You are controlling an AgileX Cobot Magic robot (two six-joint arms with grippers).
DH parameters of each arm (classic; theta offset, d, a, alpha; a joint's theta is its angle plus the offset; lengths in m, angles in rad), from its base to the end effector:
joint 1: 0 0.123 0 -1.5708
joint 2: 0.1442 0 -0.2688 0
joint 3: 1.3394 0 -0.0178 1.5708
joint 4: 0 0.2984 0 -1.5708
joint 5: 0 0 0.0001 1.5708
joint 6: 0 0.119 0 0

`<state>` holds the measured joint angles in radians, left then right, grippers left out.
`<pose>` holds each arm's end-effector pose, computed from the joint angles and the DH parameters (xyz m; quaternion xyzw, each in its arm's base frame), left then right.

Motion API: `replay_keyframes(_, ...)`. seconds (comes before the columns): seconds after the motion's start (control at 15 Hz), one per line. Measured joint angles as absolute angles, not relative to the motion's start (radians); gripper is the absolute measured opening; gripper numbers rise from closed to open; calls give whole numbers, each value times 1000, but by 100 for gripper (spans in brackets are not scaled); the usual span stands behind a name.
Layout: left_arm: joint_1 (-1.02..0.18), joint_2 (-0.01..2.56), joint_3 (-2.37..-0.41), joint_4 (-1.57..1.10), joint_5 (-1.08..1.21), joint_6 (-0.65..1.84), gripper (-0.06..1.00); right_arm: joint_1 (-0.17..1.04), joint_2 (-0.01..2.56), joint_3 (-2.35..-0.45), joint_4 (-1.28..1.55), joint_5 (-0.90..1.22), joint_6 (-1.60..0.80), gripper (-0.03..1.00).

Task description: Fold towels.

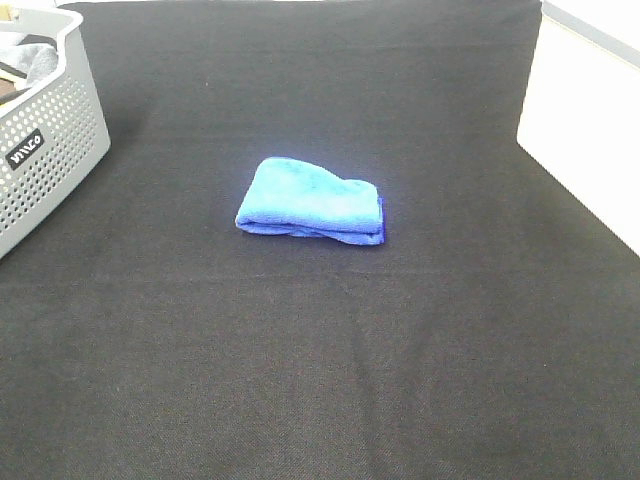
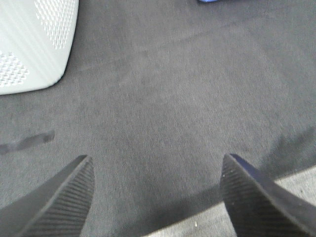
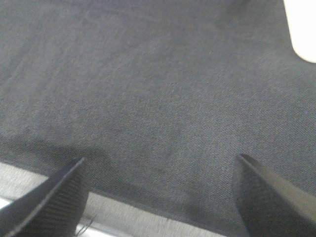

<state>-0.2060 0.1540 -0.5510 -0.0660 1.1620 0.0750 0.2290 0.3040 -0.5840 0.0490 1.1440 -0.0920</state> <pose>0.0880 -0.0257 0.2821 0.1275 0.8924 -0.0612 0.4285 0.1104 0.0312 0.2799 -0.1466 0.9102 0.0509 0.3840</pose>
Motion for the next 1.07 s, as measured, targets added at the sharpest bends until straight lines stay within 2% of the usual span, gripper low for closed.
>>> replay_keyframes(0.33,-206,151,-521,-83,1053,118,69,229,217,-541,29,1132,-92,76)
replay_keyframes(1.07,-206,151,-511,-156,1053,226,69,229,217,-509,85,1072,-124,76)
